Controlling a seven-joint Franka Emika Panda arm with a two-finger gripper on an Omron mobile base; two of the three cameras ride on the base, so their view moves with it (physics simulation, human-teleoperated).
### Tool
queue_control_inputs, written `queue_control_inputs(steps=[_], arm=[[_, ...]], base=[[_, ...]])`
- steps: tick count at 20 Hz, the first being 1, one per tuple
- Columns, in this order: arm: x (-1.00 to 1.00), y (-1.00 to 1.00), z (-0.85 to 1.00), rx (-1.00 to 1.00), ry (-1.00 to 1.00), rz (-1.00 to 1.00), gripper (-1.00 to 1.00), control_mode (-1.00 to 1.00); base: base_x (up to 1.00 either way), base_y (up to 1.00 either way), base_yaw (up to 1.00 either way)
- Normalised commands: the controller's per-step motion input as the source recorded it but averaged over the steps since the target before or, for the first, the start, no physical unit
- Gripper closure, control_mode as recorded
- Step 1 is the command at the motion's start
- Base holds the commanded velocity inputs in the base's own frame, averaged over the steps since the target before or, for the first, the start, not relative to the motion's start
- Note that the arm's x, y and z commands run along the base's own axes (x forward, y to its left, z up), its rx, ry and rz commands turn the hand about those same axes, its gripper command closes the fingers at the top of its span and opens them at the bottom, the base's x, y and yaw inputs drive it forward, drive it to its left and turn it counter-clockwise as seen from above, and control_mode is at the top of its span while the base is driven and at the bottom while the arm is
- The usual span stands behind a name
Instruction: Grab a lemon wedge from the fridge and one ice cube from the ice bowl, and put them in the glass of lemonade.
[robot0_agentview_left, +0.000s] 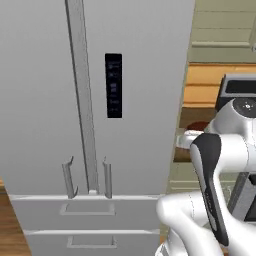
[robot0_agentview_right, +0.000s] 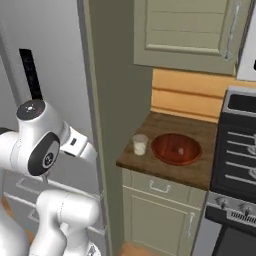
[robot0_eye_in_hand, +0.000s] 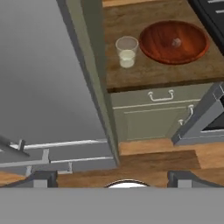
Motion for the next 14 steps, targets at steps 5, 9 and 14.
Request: queue_control_inputs(steps=[5, 9, 14], arm=[[0.00, 0.00, 0.00, 0.00, 0.00, 0.00, -1.00, 1.00], [0.00, 0.00, 0.00, 0.00, 0.00, 0.00, -1.00, 1.00], [0.00, 0.00, 0.00, 0.00, 0.00, 0.00, -1.00, 1.00]], base=[[-0.17, 1.00, 0.01], [-0.17, 0.84, 0.28], [0.09, 0.54, -0.04]])
